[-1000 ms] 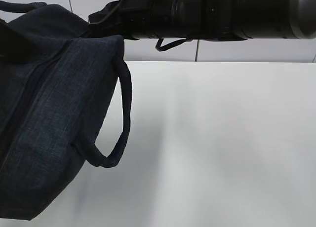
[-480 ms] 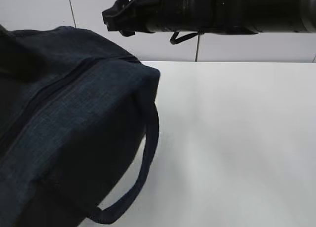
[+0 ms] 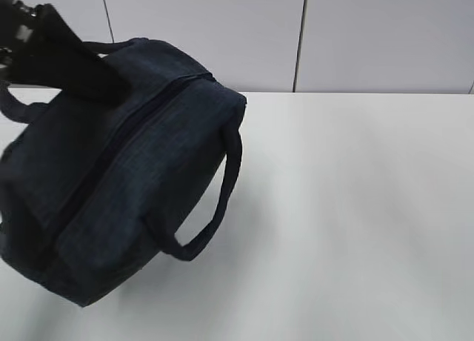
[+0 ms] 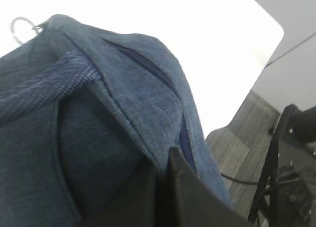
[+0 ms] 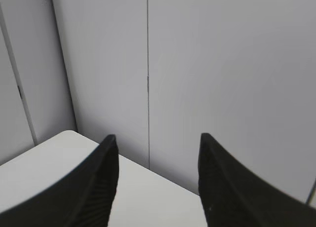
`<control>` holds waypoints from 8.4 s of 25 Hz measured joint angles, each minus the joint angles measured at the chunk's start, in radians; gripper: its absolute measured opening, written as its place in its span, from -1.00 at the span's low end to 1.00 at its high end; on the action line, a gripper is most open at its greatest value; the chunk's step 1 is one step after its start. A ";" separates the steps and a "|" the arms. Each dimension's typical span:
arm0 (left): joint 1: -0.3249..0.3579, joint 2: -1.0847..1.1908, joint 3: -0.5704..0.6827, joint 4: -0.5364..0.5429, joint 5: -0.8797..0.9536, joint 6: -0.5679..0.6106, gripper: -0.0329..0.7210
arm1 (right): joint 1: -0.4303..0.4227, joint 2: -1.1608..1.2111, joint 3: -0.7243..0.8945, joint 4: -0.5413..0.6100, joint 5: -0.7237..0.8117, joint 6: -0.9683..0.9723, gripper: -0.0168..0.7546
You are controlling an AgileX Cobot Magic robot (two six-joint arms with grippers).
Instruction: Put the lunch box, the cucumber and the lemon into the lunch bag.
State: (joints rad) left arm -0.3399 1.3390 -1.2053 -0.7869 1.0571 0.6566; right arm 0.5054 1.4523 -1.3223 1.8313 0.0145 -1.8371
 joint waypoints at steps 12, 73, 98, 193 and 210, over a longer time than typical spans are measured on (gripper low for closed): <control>-0.068 0.225 0.000 -0.459 -0.298 0.066 -0.94 | 0.000 -0.292 0.248 0.015 -0.220 -0.027 0.07; 0.076 0.385 -0.150 -0.122 -0.340 -0.036 0.24 | 0.000 -0.378 0.297 0.033 -0.404 -0.045 0.00; 0.076 -0.272 -0.105 0.327 -0.091 -0.180 0.05 | 0.002 -0.642 0.581 0.009 0.065 0.350 -0.01; 0.076 -1.327 0.691 0.688 0.062 -0.462 -0.28 | 0.002 -0.606 0.185 -0.222 0.205 0.409 -0.16; 0.076 -1.327 0.691 0.690 0.060 -0.462 -0.28 | 0.002 -0.643 0.141 -1.611 0.375 1.759 -0.16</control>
State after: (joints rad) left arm -0.2643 0.0115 -0.5140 -0.0970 1.1170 0.1944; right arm 0.5072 0.8096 -1.1816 0.2207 0.3891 -0.0780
